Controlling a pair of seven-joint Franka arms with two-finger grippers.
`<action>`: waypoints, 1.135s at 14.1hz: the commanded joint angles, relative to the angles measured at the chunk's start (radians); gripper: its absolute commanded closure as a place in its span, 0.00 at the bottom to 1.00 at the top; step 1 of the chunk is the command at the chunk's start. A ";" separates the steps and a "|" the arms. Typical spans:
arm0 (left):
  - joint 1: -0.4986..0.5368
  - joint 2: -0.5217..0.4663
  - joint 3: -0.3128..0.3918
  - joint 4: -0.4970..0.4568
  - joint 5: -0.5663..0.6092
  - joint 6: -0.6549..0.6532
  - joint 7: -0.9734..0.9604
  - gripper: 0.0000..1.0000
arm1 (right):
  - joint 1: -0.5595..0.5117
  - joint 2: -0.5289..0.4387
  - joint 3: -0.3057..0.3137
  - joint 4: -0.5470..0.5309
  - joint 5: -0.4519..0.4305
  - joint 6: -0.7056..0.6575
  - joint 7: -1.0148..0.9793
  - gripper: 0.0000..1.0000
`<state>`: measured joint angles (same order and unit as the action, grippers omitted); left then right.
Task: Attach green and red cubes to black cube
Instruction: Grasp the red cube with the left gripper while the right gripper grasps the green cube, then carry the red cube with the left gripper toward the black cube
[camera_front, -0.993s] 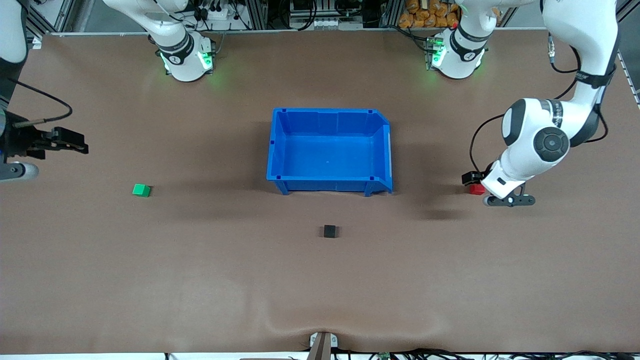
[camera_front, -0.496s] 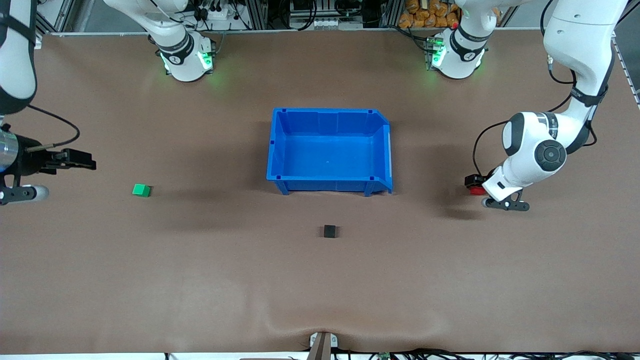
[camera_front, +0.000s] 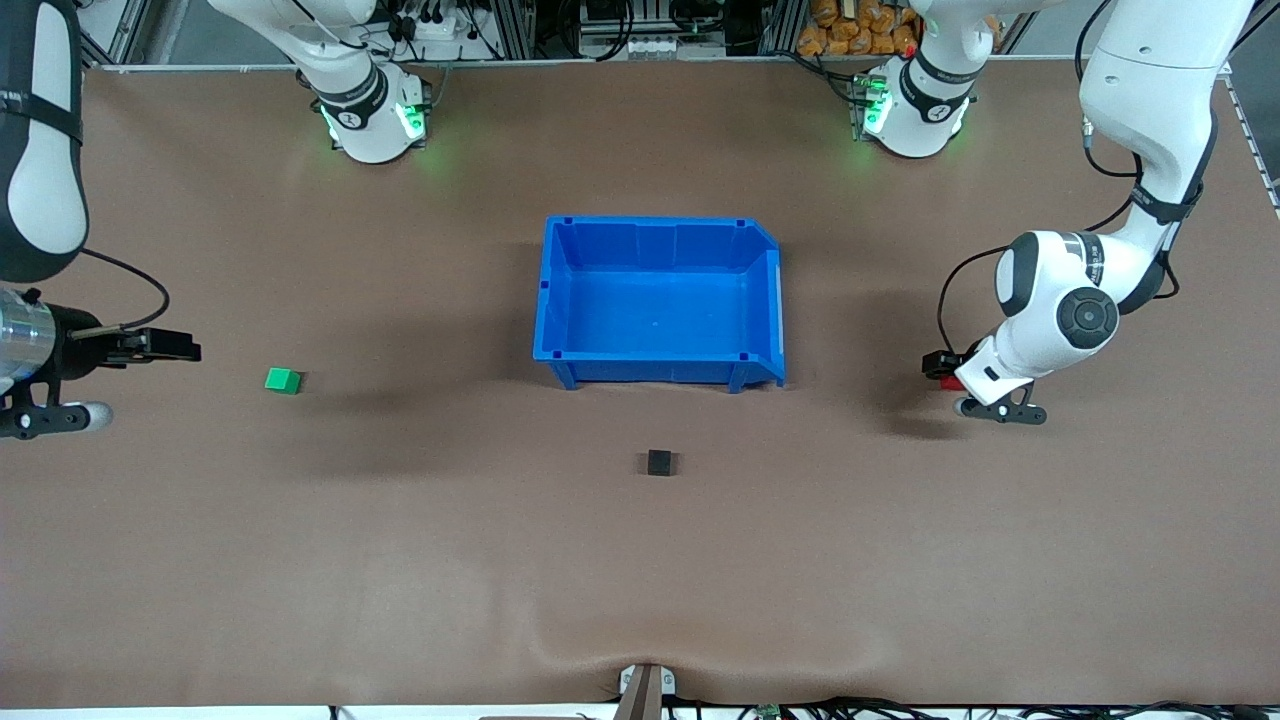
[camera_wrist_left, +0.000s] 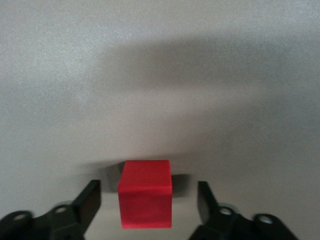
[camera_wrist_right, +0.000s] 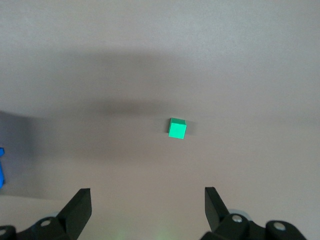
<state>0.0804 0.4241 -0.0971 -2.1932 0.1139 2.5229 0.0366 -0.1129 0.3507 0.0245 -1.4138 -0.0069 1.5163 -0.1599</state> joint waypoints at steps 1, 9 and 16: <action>0.002 0.010 -0.003 0.018 0.017 0.007 -0.006 1.00 | -0.040 0.030 0.015 -0.008 0.017 0.016 0.011 0.00; -0.045 0.002 -0.013 0.107 0.001 -0.032 -0.332 1.00 | -0.082 0.091 0.015 -0.051 0.019 0.082 0.013 0.00; -0.186 0.097 -0.044 0.444 -0.002 -0.335 -0.801 1.00 | -0.085 0.120 0.014 -0.142 0.016 0.193 0.017 0.00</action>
<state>-0.0588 0.4401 -0.1420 -1.8950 0.1134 2.2745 -0.6451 -0.1877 0.4736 0.0247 -1.5400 -0.0026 1.6982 -0.1582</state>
